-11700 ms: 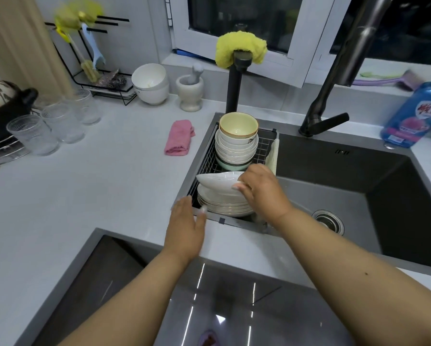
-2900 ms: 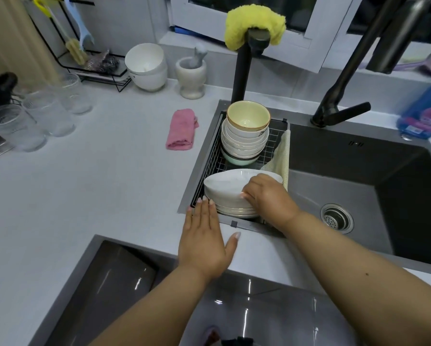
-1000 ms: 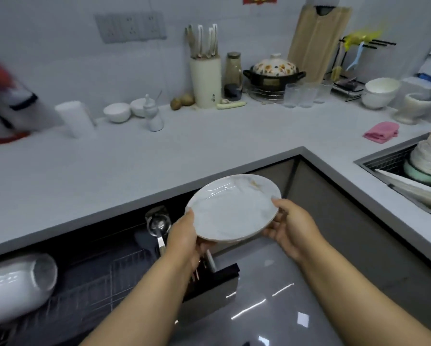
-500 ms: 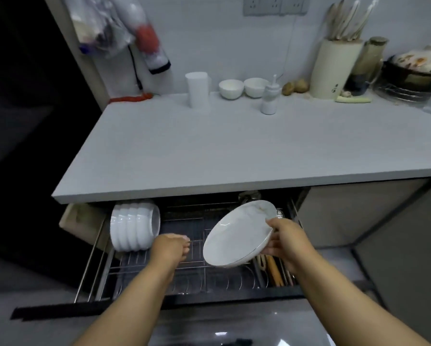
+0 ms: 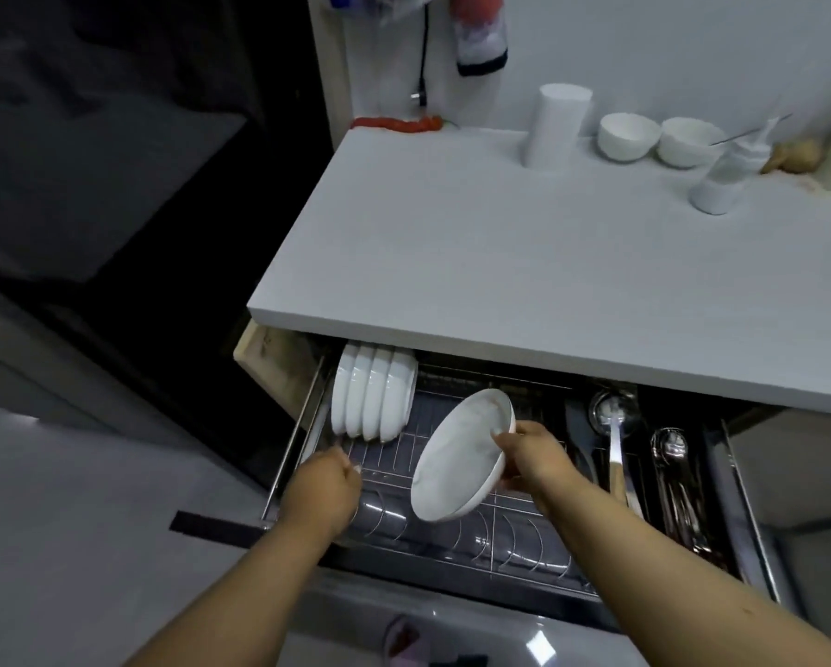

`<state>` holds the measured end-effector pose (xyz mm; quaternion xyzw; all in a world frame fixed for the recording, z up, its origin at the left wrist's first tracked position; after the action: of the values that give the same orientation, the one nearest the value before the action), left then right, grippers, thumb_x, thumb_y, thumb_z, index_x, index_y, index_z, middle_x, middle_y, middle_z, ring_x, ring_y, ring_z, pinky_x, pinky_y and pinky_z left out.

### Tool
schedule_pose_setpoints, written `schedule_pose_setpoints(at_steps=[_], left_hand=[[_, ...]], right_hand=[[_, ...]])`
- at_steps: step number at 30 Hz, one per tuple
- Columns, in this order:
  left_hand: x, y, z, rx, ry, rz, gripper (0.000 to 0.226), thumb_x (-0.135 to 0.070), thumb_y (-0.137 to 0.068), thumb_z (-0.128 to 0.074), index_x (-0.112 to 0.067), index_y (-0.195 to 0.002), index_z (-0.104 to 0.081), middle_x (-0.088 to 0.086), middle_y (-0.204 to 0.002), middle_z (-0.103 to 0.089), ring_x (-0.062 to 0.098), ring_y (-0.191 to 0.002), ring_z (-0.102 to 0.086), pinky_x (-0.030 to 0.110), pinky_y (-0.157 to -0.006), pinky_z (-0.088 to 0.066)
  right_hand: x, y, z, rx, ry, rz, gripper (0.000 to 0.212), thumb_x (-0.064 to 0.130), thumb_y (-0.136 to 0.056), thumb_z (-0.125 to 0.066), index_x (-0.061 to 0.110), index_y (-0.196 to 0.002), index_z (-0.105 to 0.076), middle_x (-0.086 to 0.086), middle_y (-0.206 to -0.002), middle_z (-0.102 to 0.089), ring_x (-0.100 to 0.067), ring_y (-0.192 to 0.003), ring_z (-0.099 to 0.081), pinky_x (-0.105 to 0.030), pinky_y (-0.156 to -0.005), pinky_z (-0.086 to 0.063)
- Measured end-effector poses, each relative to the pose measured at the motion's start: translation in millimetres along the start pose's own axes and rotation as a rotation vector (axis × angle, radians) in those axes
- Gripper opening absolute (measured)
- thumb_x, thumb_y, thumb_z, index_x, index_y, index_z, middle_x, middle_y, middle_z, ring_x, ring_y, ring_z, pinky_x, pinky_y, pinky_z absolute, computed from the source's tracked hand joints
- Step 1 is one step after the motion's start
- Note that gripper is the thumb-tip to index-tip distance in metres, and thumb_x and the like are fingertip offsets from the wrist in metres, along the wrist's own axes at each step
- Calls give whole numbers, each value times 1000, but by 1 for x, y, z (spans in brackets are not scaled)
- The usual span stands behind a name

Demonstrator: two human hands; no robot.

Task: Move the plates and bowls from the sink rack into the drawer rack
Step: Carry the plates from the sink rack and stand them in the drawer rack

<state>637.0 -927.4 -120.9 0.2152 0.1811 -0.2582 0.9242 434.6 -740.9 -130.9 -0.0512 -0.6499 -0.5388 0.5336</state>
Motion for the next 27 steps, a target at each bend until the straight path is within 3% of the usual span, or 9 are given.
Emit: schedule_pose_setpoints(at_steps=[2,5,7,9,12,16,21,25,27], left_hand=[[5,-4,-6,5,-38,-48,20,-31,-93,-50,-14,-84,-55,8,-95,-61,26,-89,-58,30,-71,-44],[11,-3,-18,32,-97,-65,35,-37,-94,-45,-13,-118,-52,6,-121,-55,24,-108,-52,33,-89,-44],[10,0,-22,13,-145,-92,56,-45,-95,-39,-13,-140,-34,5,-144,-40,23,-129,-38,34,-107,-33],[6,2,-22,-12,-161,-135,66,-50,-95,-34,-15,-149,-19,2,-156,-24,21,-142,-21,33,-117,-17],[5,4,-18,-27,-129,-129,71,-52,-95,-33,-17,-152,-9,1,-160,-12,19,-146,-9,33,-118,-7],[2,7,-13,-60,-118,-156,73,-51,-94,-34,-16,-152,-7,2,-159,-13,17,-145,-9,30,-117,-3],[7,4,-17,-36,-98,-129,74,-54,-94,-33,-17,-151,-3,1,-159,-13,17,-146,-8,32,-118,-5],[8,4,-18,-25,-71,-130,75,-53,-93,-34,-17,-151,-5,2,-159,-15,18,-146,-9,32,-119,-7],[9,4,-19,-27,-78,-140,75,-54,-93,-33,-16,-151,-6,2,-158,-17,17,-145,-11,32,-120,-8]], right_hand=[[1,-15,-14,-13,33,-5,22,13,-93,-54,3,-113,-56,-19,-93,-63,-28,-71,-61,-36,-59,-54],[1,-40,-29,-29,70,-17,30,19,-91,-57,5,-117,-54,-18,-103,-64,-32,-80,-64,-42,-62,-58],[1,-57,-36,-41,108,-30,34,21,-89,-59,7,-120,-52,-18,-109,-64,-35,-89,-66,-47,-63,-59],[5,-72,-44,-53,141,-23,34,20,-89,-58,7,-120,-51,-18,-110,-63,-34,-90,-65,-48,-63,-59],[15,-90,-53,-73,197,-3,38,18,-90,-58,6,-124,-46,-17,-109,-61,-34,-91,-61,-44,-65,-57],[19,-123,-57,-92,263,34,59,28,-77,-65,6,-127,-42,-19,-115,-61,-39,-101,-62,-59,-85,-52],[1,-183,-56,-114,310,45,80,50,-57,-66,5,-119,-43,-22,-114,-63,-41,-101,-63,-59,-82,-53],[35,-142,-75,-144,367,52,68,33,-83,-69,-1,-129,-33,-23,-129,-53,-42,-116,-55,-56,-93,-48],[40,-139,-81,-153,413,43,66,30,-87,-66,-5,-131,-32,-23,-132,-52,-41,-119,-53,-55,-96,-47]])
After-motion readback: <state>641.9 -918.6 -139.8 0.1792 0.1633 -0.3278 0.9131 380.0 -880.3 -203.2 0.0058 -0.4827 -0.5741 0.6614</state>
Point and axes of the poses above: each hand's wrist, its own y-axis away from the middle knuckle, its own z-axis out of the back of the hand, x = y × z, the point moved 8 cm from there along -y, towards the middle knuckle
